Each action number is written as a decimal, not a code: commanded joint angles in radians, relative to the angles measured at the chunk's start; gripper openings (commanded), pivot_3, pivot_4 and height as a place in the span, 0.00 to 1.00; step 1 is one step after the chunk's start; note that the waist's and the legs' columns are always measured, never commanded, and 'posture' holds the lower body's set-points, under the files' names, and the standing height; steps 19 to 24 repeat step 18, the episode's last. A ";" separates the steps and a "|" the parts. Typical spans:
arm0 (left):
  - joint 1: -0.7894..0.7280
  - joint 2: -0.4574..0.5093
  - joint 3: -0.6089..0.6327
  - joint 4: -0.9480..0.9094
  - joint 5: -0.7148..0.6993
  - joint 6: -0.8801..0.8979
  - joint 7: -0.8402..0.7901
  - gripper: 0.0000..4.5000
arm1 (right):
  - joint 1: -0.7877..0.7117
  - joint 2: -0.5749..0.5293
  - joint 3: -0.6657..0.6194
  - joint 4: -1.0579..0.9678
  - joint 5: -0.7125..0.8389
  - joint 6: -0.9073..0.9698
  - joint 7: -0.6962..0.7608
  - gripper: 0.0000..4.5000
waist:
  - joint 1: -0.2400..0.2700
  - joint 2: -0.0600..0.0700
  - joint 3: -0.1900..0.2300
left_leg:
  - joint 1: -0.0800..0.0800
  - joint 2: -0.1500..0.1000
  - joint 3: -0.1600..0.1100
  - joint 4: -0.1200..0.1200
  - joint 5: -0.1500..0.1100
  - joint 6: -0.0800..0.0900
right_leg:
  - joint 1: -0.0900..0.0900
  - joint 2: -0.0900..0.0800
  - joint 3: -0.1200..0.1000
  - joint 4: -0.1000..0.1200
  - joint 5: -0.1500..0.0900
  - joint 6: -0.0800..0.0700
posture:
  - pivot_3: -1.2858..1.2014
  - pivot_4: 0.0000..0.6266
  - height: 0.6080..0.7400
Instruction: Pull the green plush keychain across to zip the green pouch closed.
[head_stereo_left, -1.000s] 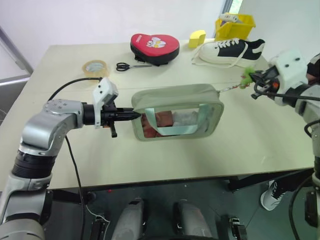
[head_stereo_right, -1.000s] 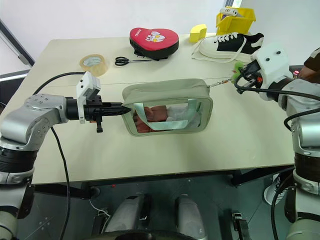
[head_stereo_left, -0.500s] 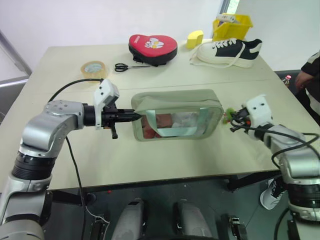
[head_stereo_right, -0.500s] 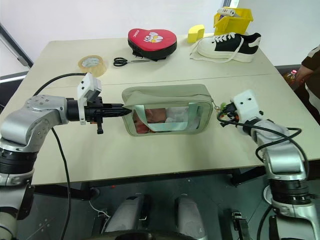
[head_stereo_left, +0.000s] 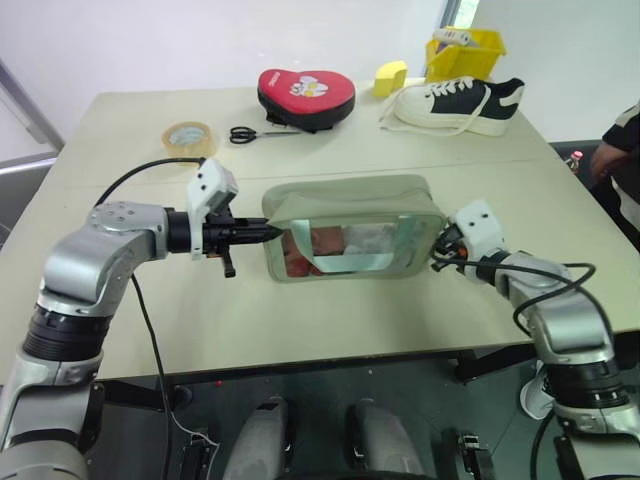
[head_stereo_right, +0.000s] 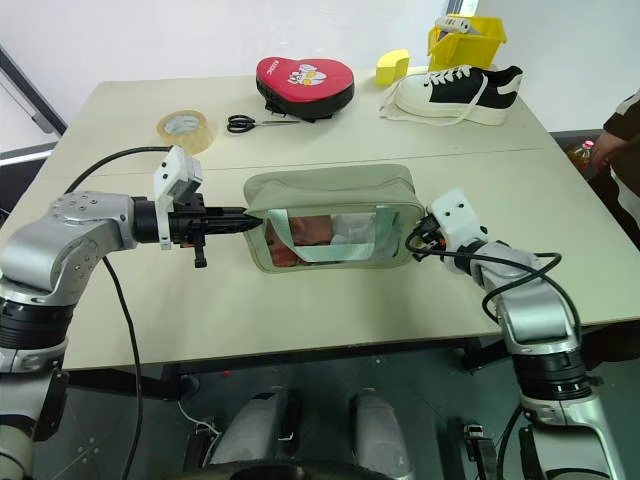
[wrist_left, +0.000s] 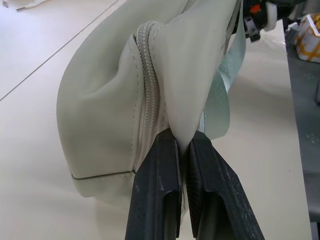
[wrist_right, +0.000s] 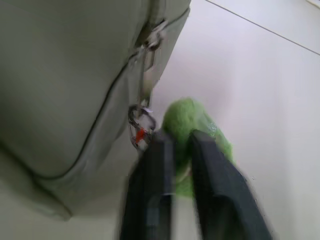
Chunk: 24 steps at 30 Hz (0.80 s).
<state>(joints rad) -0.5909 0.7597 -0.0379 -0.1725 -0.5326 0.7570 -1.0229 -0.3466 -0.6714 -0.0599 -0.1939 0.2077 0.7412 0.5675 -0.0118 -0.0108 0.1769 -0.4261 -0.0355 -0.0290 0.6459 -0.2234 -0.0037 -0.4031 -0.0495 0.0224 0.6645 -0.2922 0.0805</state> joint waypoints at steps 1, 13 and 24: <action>-0.005 0.007 0.026 -0.002 -0.007 -0.001 0.001 0.25 | -0.045 -0.084 -0.070 -0.058 0.065 0.037 0.085 0.53 | 0.000 0.000 0.000 | 0.000 0.000 0.000 0.000 0.000 0.000 | 0.000 0.000 0.000 0.000 0.000 0.000 | 0.52 0.24 1.00; -0.199 0.152 0.118 0.209 -0.023 0.003 -0.093 0.99 | -0.223 -0.493 -0.260 -0.134 0.415 0.174 0.503 1.00 | -0.007 0.004 0.006 | -0.001 0.001 0.000 -0.002 0.000 0.000 | -0.001 0.000 0.000 -0.001 0.000 0.000 | 0.52 0.24 1.00; -0.247 0.154 0.122 0.321 0.005 -0.060 -0.113 0.99 | -0.282 -0.456 -0.247 -0.181 0.471 0.224 0.436 1.00 | -0.002 0.005 0.006 | -0.001 0.001 0.000 -0.002 0.000 0.000 | -0.002 -0.001 0.000 -0.002 -0.001 -0.001 | 0.52 0.24 1.00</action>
